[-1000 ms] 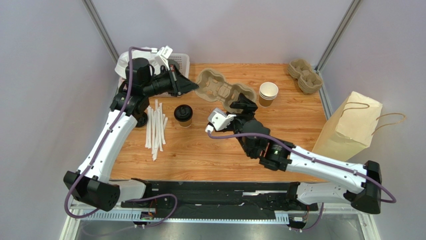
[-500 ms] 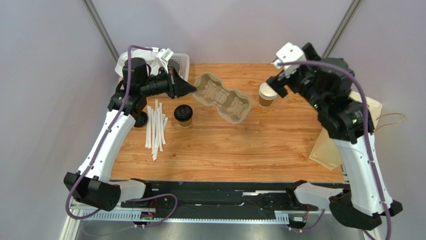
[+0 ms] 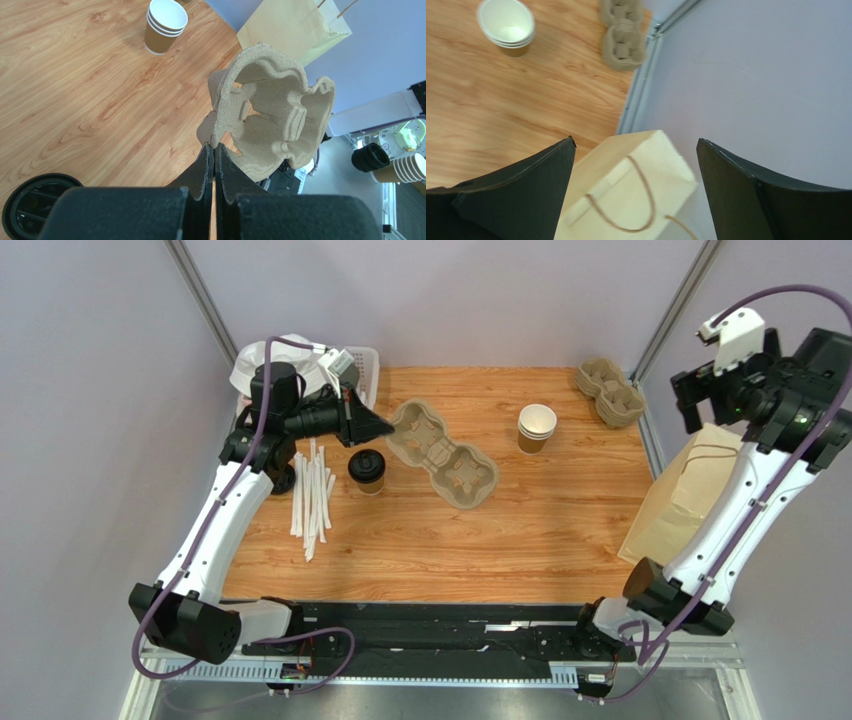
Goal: Pack the takeout coffee
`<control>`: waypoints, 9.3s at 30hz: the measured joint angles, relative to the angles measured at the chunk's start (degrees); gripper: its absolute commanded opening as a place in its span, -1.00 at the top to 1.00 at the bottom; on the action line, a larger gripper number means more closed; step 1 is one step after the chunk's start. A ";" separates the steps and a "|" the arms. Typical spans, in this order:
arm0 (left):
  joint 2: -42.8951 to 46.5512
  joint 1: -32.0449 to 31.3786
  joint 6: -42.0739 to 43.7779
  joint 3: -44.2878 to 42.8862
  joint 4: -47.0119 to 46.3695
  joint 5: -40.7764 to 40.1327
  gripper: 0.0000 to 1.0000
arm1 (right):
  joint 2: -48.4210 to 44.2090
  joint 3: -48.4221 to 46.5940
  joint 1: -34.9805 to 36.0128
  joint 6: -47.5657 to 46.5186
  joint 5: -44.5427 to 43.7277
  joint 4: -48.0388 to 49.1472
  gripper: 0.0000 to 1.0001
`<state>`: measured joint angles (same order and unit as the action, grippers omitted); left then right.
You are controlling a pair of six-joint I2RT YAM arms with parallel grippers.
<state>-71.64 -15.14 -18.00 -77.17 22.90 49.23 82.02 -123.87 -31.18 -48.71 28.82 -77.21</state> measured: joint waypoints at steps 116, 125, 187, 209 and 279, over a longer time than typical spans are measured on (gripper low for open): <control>3.69 13.84 0.07 6.32 5.62 0.61 1.00 | -11.23 20.76 55.58 1.77 4.68 -1.31 -0.40; 4.09 16.33 0.00 7.06 6.10 -0.87 1.00 | -8.94 20.74 62.64 1.22 -1.38 -0.11 -0.21; 2.82 15.50 -0.94 12.37 7.76 -2.78 1.00 | 4.61 23.76 78.40 -1.90 -13.51 25.86 1.00; 3.34 17.73 1.55 12.85 11.19 -11.30 1.00 | 5.97 24.15 78.40 1.29 -13.86 21.29 0.03; 8.09 -43.28 56.17 -22.69 13.18 -49.72 1.00 | 7.15 11.04 59.47 20.98 -10.47 4.22 1.00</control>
<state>-63.55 -58.41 38.17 -99.85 36.07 -0.49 89.17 -112.84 28.29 -27.73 18.35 -72.99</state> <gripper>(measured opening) 0.010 0.006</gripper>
